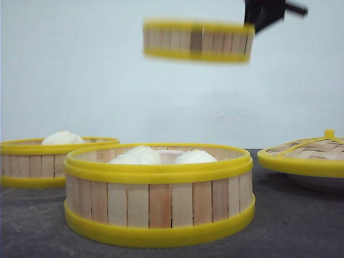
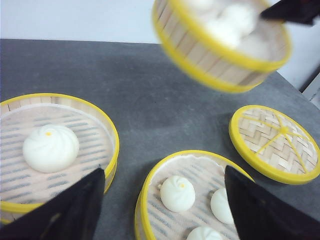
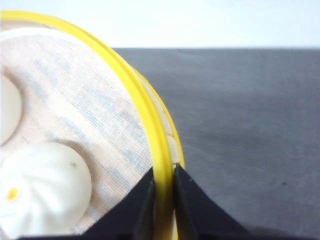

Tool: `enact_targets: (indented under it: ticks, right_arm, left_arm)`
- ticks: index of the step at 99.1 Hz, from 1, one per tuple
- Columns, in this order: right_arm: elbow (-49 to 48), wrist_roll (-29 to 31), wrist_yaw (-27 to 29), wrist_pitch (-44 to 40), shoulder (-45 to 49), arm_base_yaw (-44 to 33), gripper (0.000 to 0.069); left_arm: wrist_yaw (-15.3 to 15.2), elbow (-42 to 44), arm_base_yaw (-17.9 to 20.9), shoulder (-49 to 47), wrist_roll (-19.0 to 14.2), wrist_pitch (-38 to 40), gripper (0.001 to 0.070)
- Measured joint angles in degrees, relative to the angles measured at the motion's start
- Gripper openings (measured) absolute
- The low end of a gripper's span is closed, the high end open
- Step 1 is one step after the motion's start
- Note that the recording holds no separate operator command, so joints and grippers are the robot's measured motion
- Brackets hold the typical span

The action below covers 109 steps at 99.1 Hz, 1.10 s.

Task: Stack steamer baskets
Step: 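Lift the basket with the right gripper and lower it onto the front basket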

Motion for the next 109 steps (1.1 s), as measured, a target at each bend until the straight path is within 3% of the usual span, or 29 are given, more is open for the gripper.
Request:
enact_targets:
  ticks: [33, 60, 79, 109]
  right_arm:
    - [0.0, -8.24, -3.06, -13.7, -13.86, 6.71, 0.0035]
    - [0.15, -12.57, -2.75, -22.1, -13.53, 11.19, 0.0035]
    - [-3.8, -14.23, -2.51, -19.45, -12.57, 14.69, 0.0035]
    - [-20.06, -14.25, -2.47, -7.13, -12.13, 16.17, 0.0035]
  left_arm:
    - [0.0, 0.0, 0.0, -3.28, 0.0, -0.79, 0.0464]
    - [0.0, 0.0, 0.0, -3.78, 0.0, -1.49, 0.0464]
    - [0.0, 0.0, 0.0, -3.82, 0.0, -1.49, 0.0464]
    - [0.0, 0.0, 0.0, -3.82, 0.0, -1.51, 0.0464]
